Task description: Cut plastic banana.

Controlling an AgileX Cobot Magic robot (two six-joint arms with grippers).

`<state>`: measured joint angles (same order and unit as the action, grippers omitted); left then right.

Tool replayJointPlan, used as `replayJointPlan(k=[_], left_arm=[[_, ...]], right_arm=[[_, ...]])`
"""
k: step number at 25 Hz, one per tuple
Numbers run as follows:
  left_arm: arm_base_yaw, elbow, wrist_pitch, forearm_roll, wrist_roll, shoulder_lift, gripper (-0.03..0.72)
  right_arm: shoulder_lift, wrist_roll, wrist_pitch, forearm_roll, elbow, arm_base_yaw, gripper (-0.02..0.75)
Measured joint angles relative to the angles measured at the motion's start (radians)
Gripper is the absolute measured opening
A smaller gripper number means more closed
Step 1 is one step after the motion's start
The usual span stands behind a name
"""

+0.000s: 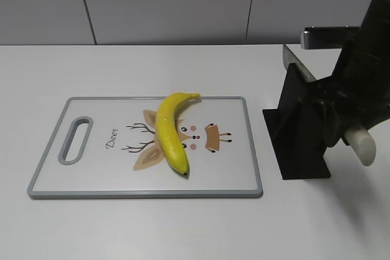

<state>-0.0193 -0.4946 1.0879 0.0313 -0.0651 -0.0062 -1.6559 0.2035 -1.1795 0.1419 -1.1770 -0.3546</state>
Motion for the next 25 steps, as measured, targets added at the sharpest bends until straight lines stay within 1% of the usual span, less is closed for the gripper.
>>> replayJointPlan(k=[5, 10, 15, 18, 21, 25], left_arm=[[0.000, 0.000, 0.000, 0.000, 0.000, 0.000, 0.536], [0.000, 0.000, 0.000, 0.000, 0.000, 0.000, 0.536], [0.000, 0.000, -0.002, 0.000, 0.000, 0.000, 0.536], [0.000, -0.002, -0.005, -0.001, 0.000, 0.000, 0.536], [0.000, -0.024, -0.010, -0.001, 0.000, 0.006, 0.536], [0.000, -0.068, -0.025, -0.001, 0.000, 0.081, 0.536]], right_arm=[[0.000, -0.004, -0.058, -0.004, -0.094, 0.001, 0.185], [0.020, -0.064, -0.041, 0.022, -0.193, -0.002, 0.179], [0.045, -0.131, -0.045, 0.015, -0.252, -0.005, 0.179], [0.046, -0.213, -0.045, 0.016, -0.255, -0.005, 0.179], [0.046, -0.337, -0.045, 0.019, -0.255, -0.005, 0.179], [0.053, -0.447, -0.045, 0.025, -0.255, -0.005, 0.179]])
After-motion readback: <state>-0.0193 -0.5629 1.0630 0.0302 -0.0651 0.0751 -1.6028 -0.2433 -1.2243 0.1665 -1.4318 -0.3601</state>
